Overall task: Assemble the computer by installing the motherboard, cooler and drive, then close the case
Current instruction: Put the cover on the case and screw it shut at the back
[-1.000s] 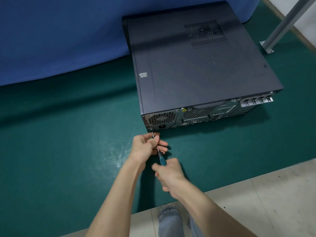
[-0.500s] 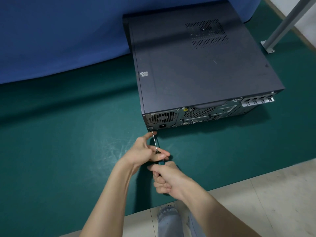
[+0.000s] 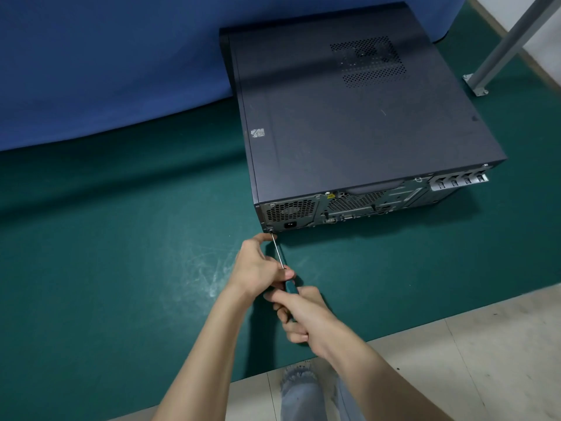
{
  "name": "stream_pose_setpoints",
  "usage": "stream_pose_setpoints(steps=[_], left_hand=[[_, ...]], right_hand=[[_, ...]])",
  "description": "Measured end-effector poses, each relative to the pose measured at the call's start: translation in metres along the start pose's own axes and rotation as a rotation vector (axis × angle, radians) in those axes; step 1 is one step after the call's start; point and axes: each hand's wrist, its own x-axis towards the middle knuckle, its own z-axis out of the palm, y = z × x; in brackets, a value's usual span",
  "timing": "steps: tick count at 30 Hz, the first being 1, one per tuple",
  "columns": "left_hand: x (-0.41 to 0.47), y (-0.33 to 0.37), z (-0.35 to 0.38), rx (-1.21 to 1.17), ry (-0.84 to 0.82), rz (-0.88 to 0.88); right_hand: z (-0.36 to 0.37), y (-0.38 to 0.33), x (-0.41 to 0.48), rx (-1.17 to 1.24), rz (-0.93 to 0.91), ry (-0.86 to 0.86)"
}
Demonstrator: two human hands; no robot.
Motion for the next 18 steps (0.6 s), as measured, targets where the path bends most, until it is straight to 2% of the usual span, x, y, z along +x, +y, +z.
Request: stream_pose_setpoints(steps=[2, 3, 4, 6, 7, 8, 10, 12, 13, 14, 15, 16, 18], left_hand=[[0.0, 0.001, 0.003, 0.08, 0.059, 0.0], [-0.001, 0.001, 0.002, 0.073, 0.041, 0.0], [-0.002, 0.001, 0.0, 0.031, -0.008, -0.009], [-0.005, 0.001, -0.005, -0.114, -0.128, -0.04], [-0.004, 0.0, -0.006, -0.142, -0.137, -0.034], [-0.004, 0.001, -0.006, -0.121, -0.103, -0.028], [0.001, 0.003, -0.001, -0.022, 0.013, -0.017], [0.002, 0.004, 0.003, 0.076, 0.083, -0.004], [0.001, 0.003, 0.004, 0.078, 0.08, 0.0], [0.0, 0.002, 0.002, 0.035, 0.045, -0.005], [-0.001, 0.001, 0.0, -0.041, -0.017, -0.015], [-0.002, 0.0, -0.001, -0.123, -0.087, -0.025], [-0.003, -0.001, -0.002, -0.165, -0.119, -0.009]], right_hand=[[0.007, 0.004, 0.003, -0.269, -0.119, 0.217], [0.006, 0.005, 0.006, -0.28, -0.133, 0.244], [0.005, 0.002, 0.007, -0.181, -0.1, 0.205], [0.0, -0.005, 0.005, 0.151, 0.051, -0.066], [-0.003, -0.007, 0.004, 0.221, 0.084, -0.15], [-0.005, -0.007, 0.002, 0.221, 0.083, -0.161], [-0.006, -0.004, 0.001, 0.082, 0.032, -0.062], [-0.001, -0.001, 0.004, -0.237, -0.08, 0.169], [0.001, 0.0, 0.006, -0.308, -0.129, 0.25], [0.001, 0.0, 0.008, -0.269, -0.123, 0.251], [0.001, -0.004, 0.007, -0.143, -0.073, 0.177], [-0.001, -0.008, 0.006, 0.024, 0.01, 0.029], [-0.006, -0.011, 0.004, 0.197, 0.094, -0.142]])
